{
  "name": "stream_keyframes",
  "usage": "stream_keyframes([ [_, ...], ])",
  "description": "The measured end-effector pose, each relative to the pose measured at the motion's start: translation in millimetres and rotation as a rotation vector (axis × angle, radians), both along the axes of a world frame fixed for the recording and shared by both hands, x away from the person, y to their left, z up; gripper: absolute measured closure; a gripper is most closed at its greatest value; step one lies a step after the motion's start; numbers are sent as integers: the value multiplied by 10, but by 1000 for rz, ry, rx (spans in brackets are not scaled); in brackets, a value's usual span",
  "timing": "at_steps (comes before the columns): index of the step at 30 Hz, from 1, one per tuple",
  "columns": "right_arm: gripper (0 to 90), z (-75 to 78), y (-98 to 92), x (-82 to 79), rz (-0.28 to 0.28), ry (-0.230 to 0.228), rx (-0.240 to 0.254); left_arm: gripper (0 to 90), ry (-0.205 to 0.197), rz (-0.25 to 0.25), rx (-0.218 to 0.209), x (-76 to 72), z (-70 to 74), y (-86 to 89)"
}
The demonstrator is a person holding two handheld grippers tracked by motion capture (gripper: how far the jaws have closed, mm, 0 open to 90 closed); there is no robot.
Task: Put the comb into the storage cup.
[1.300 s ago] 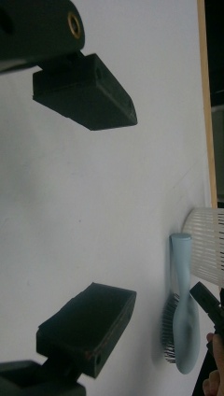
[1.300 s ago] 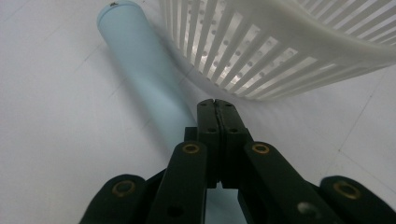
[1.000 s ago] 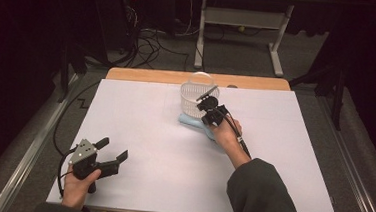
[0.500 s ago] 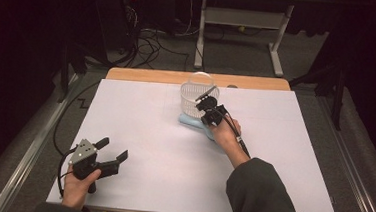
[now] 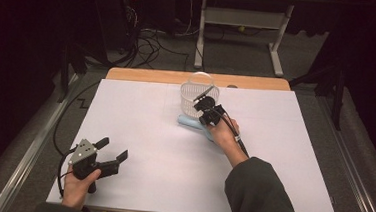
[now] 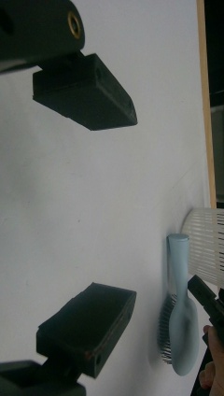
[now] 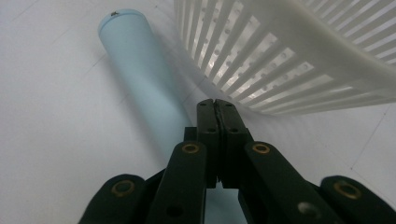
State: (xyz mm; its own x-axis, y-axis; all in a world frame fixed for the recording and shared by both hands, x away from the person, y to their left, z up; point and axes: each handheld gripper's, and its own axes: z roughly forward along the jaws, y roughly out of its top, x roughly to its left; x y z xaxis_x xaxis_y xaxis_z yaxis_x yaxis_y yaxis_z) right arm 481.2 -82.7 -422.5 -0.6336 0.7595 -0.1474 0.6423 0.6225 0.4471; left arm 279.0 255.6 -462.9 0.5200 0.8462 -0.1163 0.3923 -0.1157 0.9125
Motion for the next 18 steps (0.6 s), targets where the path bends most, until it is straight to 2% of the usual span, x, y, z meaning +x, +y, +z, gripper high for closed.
stream_keyframes([
  [18,900,8,3,-39,28,31,21,159,1,-3,1,-2,-1,0],
])
